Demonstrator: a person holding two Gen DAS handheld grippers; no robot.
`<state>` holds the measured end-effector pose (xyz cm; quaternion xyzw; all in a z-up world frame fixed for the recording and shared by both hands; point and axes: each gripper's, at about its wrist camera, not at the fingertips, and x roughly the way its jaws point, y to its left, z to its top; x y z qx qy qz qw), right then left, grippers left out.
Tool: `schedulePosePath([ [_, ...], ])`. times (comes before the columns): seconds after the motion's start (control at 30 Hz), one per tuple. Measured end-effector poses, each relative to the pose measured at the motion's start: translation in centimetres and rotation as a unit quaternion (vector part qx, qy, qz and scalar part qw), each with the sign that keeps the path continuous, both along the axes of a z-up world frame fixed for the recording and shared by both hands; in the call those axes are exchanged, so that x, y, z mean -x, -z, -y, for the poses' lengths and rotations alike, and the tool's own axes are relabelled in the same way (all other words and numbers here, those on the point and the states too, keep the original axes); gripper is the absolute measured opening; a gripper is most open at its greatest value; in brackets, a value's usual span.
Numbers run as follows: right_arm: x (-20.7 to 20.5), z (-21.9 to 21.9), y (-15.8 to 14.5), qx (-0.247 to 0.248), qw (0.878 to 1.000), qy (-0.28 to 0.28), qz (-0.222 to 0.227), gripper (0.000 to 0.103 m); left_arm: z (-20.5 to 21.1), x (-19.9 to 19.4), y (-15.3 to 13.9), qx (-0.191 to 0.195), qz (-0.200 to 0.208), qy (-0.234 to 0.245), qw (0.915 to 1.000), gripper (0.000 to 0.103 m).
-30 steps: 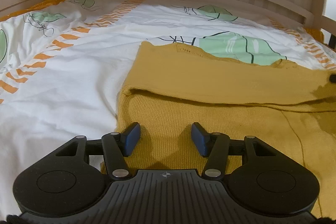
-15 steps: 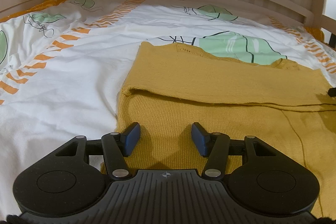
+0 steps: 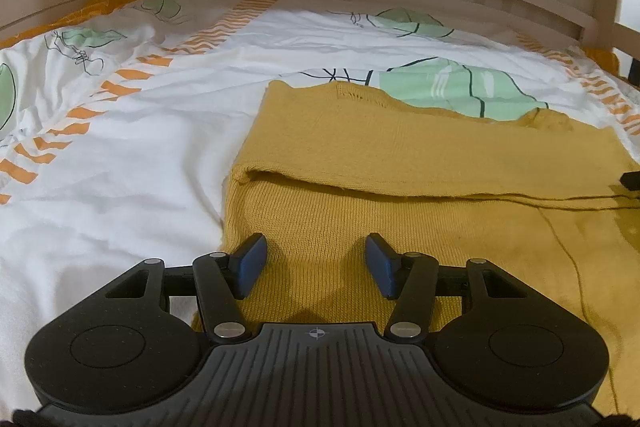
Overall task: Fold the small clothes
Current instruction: 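Move both tools to the ribbed hem of the sweater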
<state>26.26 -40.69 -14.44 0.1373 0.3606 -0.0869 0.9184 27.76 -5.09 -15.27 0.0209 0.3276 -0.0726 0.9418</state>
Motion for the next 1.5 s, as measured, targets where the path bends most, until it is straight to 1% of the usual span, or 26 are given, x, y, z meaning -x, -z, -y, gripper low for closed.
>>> schedulePosePath([
  [0.23,0.1,0.0,0.2,0.005,1.000,-0.004,0.005,0.102,0.2,0.0,0.0,-0.010,0.002,0.000,1.0000,0.054],
  [0.37,0.2,0.1,0.2,0.004,1.000,-0.010,0.004,0.102,0.5,-0.1,-0.1,-0.019,0.000,0.001,0.9998,0.056],
  [0.5,0.6,0.1,0.0,0.001,1.000,-0.024,0.000,0.102,0.3,-0.2,-0.3,-0.016,-0.006,0.003,0.9998,0.058],
  [0.6,1.3,0.2,-0.2,-0.005,0.999,-0.038,-0.005,0.102,0.3,-0.3,-0.7,-0.018,-0.021,0.001,0.9996,0.058],
  [0.8,3.4,0.1,-0.6,0.004,0.997,-0.072,-0.031,0.102,-0.4,0.7,-2.2,-0.013,-0.074,0.004,0.9972,0.058],
  [0.87,4.2,0.2,-0.9,-0.006,0.997,-0.072,-0.041,0.102,-1.2,1.4,-2.8,-0.007,-0.097,0.006,0.9952,0.057],
  [0.93,5.2,0.4,-1.4,-0.024,0.995,-0.075,-0.055,0.102,-2.2,2.5,-3.6,-0.001,-0.112,0.002,0.9938,0.057],
  [1.03,7.3,0.5,-1.9,-0.053,0.993,-0.083,-0.061,0.102,-3.9,5.2,-5.0,0.014,-0.096,0.001,0.9953,0.057],
  [1.1,8.7,0.7,-1.8,-0.084,0.990,-0.083,-0.081,0.102,-5.0,6.8,-5.6,0.016,-0.092,-0.002,0.9956,0.057],
  [1.13,9.5,0.7,-1.7,-0.095,0.989,-0.079,-0.084,0.102,-5.4,7.4,-5.9,0.021,-0.093,-0.004,0.9955,0.057],
  [1.27,12.7,0.0,-2.3,-0.107,0.987,-0.078,-0.090,0.102,-7.3,9.3,-6.2,0.046,-0.113,-0.005,0.9925,0.057],
  [1.33,14.3,-0.4,-2.3,-0.122,0.985,-0.082,-0.093,0.102,-8.1,10.3,-6.2,0.052,-0.126,-0.004,0.9907,0.057],
  [1.5,17.4,-0.7,-2.4,-0.152,0.982,-0.069,-0.092,0.102,-9.7,12.6,-6.3,0.063,-0.132,-0.002,0.9893,0.057],
])
